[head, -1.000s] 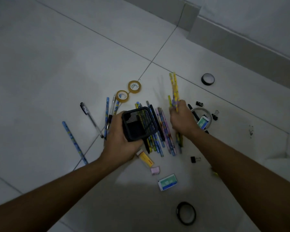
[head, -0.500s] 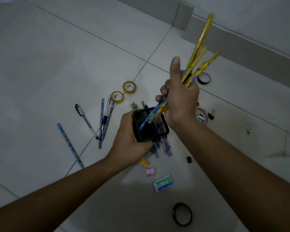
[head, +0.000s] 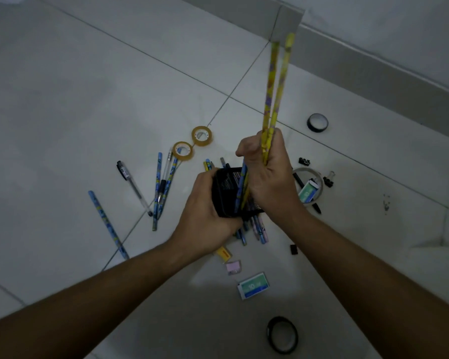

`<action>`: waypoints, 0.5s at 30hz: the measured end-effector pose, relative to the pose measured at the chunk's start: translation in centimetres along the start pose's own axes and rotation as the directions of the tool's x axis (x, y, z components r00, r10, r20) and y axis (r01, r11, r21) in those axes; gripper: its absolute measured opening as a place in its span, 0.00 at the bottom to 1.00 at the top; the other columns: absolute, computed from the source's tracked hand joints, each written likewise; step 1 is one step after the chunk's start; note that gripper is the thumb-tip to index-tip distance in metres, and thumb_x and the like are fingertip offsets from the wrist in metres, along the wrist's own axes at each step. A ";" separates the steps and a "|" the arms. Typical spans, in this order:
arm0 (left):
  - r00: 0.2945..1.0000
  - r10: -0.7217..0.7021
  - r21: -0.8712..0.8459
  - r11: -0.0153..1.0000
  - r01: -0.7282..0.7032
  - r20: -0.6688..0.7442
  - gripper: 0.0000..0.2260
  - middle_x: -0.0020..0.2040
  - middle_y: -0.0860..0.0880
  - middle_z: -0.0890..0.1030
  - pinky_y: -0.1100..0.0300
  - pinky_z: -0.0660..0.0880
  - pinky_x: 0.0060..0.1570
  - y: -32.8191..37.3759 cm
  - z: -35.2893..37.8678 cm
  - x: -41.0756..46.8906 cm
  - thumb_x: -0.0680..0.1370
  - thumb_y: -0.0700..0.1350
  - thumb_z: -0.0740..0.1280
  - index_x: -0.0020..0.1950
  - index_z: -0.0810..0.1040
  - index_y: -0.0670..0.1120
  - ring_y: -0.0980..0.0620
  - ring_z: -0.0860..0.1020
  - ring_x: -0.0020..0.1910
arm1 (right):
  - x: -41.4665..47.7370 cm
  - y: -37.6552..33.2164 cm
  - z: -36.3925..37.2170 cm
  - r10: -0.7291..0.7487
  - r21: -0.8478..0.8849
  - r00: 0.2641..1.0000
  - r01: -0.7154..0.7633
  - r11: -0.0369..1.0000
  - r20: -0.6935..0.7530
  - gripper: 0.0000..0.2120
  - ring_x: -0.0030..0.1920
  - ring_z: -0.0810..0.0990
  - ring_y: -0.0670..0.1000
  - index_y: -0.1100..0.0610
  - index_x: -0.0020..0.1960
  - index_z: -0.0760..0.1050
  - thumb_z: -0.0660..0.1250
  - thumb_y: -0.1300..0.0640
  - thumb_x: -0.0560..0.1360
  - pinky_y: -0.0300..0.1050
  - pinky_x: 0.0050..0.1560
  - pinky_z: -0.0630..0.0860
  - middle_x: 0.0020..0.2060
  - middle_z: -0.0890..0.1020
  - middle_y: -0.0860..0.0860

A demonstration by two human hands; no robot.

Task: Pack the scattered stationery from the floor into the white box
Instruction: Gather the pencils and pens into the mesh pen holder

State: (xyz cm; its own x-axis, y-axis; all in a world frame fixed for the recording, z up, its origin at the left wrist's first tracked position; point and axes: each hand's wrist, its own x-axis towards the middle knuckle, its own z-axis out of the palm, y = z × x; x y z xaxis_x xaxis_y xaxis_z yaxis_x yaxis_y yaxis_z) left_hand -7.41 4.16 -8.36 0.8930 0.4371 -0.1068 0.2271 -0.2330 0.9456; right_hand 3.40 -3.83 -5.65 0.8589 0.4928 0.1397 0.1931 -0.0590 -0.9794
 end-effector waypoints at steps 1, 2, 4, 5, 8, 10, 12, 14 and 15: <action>1.000 -0.003 -0.002 1.000 0.003 -0.004 0.34 0.61 0.48 0.73 0.78 0.68 0.48 0.0 0.0 0.1 0.64 0.38 0.77 0.65 0.67 0.50 0.60 0.74 0.57 | 0.0 -0.1 -0.1 0.021 0.020 1.000 -0.021 1.000 -0.009 0.26 0.37 0.78 0.49 0.57 0.47 0.69 0.52 0.33 0.77 0.39 0.38 0.74 0.37 0.78 0.54; 1.000 -0.004 -0.003 1.000 0.004 -0.005 0.34 0.61 0.48 0.73 0.78 0.68 0.49 0.0 0.0 0.2 0.63 0.39 0.76 0.65 0.67 0.51 0.60 0.74 0.57 | 0.1 -0.1 -0.1 0.052 0.072 0.998 -0.050 0.996 -0.026 0.22 0.39 0.79 0.48 0.54 0.46 0.68 0.50 0.36 0.79 0.37 0.40 0.74 0.38 0.79 0.51; 1.000 -0.002 0.003 1.000 0.002 0.004 0.34 0.61 0.50 0.73 0.76 0.70 0.50 0.0 -0.1 0.2 0.63 0.42 0.76 0.65 0.67 0.52 0.59 0.74 0.57 | 0.1 -0.1 -0.2 0.080 0.162 0.996 -0.071 0.984 -0.047 0.16 0.42 0.80 0.48 0.52 0.46 0.67 0.48 0.43 0.81 0.40 0.45 0.77 0.39 0.81 0.50; 1.000 -0.003 0.009 1.000 0.003 0.009 0.33 0.60 0.50 0.73 0.76 0.70 0.50 -0.1 -0.1 0.1 0.63 0.44 0.76 0.65 0.68 0.53 0.59 0.74 0.57 | 0.1 -0.2 -0.2 0.070 0.176 0.997 -0.061 0.982 -0.045 0.15 0.42 0.80 0.50 0.53 0.47 0.67 0.48 0.46 0.82 0.44 0.47 0.78 0.40 0.82 0.51; 1.000 -0.025 -0.005 1.000 0.026 0.015 0.34 0.60 0.51 0.73 0.77 0.69 0.50 -0.4 -0.3 0.0 0.62 0.47 0.77 0.66 0.68 0.52 0.61 0.74 0.57 | -0.3 -0.3 -0.3 0.028 0.214 1.000 -0.025 0.977 -0.010 0.09 0.43 0.82 0.54 0.52 0.53 0.66 0.48 0.52 0.84 0.47 0.46 0.79 0.47 0.84 0.54; 0.999 -0.035 -0.022 0.999 0.035 0.021 0.35 0.61 0.52 0.74 0.79 0.68 0.49 -0.7 -0.5 0.0 0.62 0.47 0.77 0.66 0.67 0.52 0.62 0.74 0.58 | -0.5 -0.3 -0.4 0.033 0.271 0.999 -0.033 0.962 0.004 0.07 0.46 0.83 0.56 0.51 0.55 0.64 0.48 0.53 0.84 0.46 0.46 0.80 0.53 0.83 0.55; 0.998 -0.049 -0.039 0.998 0.050 0.028 0.35 0.61 0.53 0.74 0.79 0.69 0.49 -0.8 -0.6 0.1 0.62 0.46 0.78 0.66 0.67 0.53 0.63 0.74 0.58 | -0.5 -0.3 -0.7 0.076 0.351 0.997 -0.082 0.933 0.031 0.06 0.50 0.83 0.57 0.51 0.55 0.62 0.48 0.53 0.84 0.49 0.49 0.80 0.56 0.83 0.54; 0.998 -0.065 -0.063 0.996 0.066 0.027 0.35 0.60 0.56 0.75 0.77 0.71 0.49 -0.7 -0.8 0.1 0.63 0.44 0.78 0.65 0.67 0.54 0.64 0.74 0.57 | -0.2 -0.3 -1.1 0.135 0.425 0.989 -0.147 0.893 0.058 0.05 0.56 0.82 0.54 0.52 0.52 0.61 0.47 0.55 0.85 0.48 0.53 0.78 0.57 0.83 0.51; 0.997 -0.069 -0.073 0.995 0.071 0.024 0.34 0.59 0.58 0.75 0.76 0.72 0.49 -0.7 -0.8 0.1 0.63 0.43 0.78 0.65 0.67 0.56 0.64 0.75 0.57 | -0.1 -0.4 -1.3 0.155 0.459 0.985 -0.169 0.872 0.070 0.06 0.56 0.82 0.51 0.53 0.51 0.60 0.47 0.56 0.85 0.45 0.53 0.78 0.58 0.83 0.50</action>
State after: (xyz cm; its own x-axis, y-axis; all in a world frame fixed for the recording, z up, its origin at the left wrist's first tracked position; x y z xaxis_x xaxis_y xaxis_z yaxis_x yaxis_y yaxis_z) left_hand -7.73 5.06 -8.76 0.8842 0.4313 -0.1792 0.2606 -0.1370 0.9557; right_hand 3.85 -4.99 -5.13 0.8430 0.5374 -0.0239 -0.1949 0.2637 -0.9447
